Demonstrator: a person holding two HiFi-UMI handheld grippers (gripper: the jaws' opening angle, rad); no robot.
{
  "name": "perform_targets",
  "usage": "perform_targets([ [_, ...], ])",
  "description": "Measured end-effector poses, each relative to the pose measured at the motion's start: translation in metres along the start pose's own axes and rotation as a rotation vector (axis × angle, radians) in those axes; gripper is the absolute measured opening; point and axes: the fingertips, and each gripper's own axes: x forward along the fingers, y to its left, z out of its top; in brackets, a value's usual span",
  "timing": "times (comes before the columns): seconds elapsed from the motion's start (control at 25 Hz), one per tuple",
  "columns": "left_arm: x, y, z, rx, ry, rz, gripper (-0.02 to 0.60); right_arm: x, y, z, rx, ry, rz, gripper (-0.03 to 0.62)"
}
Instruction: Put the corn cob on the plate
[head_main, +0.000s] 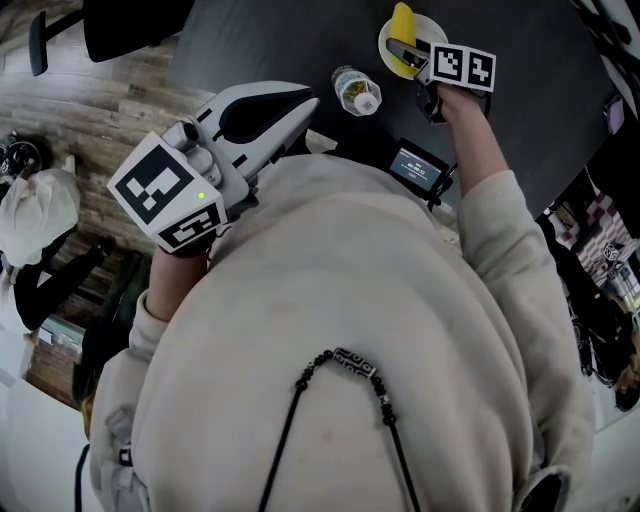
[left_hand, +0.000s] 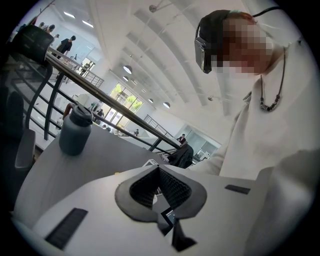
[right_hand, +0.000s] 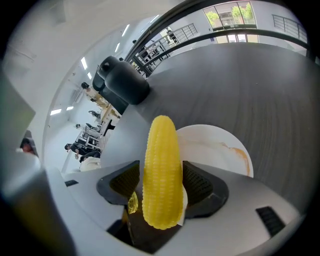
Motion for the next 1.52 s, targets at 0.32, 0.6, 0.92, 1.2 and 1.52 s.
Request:
perform_targets([
  [0.32, 0.006, -0.011, 0.01, 0.052, 0.02, -0.045, 0.002, -0.011, 0.004, 0.005, -0.02, -0.032, -0.01, 0.279],
  [0.6, 0.011, -0.027, 0.014, 0.13, 0.055, -0.101, 0.001, -0.036, 0.006, 0.015, 0.023, -0.156, -0.002, 0.278],
  [0.92, 0.016, -0.049, 0.033, 0.246, 0.068, -0.229, 0.002, -0.111, 0.05, 0.038, 0.02, -0.395, 0.081, 0.249],
  [1.2, 0.025, -0.091, 0.055, 0.371, 0.056, -0.373, 0.002, -0.232, 0.119, 0.027, -0.049, -0.666, 0.176, 0.032],
  [1.52, 0.027, -0.119, 0.067, 0.43, 0.05, -0.53, 0.002, -0.322, 0.186, 0.007, -0.117, -0.962, 0.232, 0.017],
])
